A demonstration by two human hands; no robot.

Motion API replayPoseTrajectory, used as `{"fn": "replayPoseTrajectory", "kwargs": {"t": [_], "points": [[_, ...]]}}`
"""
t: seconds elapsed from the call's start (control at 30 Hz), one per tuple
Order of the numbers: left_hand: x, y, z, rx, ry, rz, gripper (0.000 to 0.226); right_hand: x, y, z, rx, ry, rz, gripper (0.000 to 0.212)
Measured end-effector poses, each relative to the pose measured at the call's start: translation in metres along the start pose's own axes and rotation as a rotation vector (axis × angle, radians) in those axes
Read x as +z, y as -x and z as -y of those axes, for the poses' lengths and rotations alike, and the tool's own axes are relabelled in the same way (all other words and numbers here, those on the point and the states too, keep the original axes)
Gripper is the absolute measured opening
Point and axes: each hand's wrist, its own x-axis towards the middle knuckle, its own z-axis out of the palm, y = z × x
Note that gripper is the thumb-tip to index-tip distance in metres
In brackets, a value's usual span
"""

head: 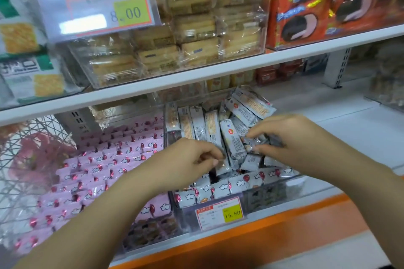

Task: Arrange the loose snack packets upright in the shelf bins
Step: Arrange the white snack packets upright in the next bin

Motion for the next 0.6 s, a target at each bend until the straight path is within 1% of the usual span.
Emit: {"fn": "replayPoseTrajectory", "kwargs": {"t": [0.13, 0.27, 0.43, 0.53, 0.6], "points": [[0.006, -0.003, -0.005, -0.002, 0.057, -0.049, 0.022, -0.002, 0.006, -0.014, 0.012, 0.043, 0.003, 0.03], [0.007, -0.01, -0.021, 0.065, 0.024, -0.1, 0.025, -0.005, 0.013, -0.027, 0.061, 0.026, -0.015, 0.031], [0.011, -0.025, -0.033, 0.137, -0.078, -0.093, 0.025, -0.014, 0.024, -0.04, 0.103, -0.011, -0.019, 0.042], [0.013, -0.032, -0.041, 0.157, -0.083, -0.086, 0.026, -0.017, 0.033, -0.045, 0.12, -0.018, 0.024, 0.051], [0.015, -0.036, -0.048, 0.174, -0.076, -0.085, 0.028, -0.016, 0.035, -0.048, 0.122, 0.008, 0.025, 0.051]]}}
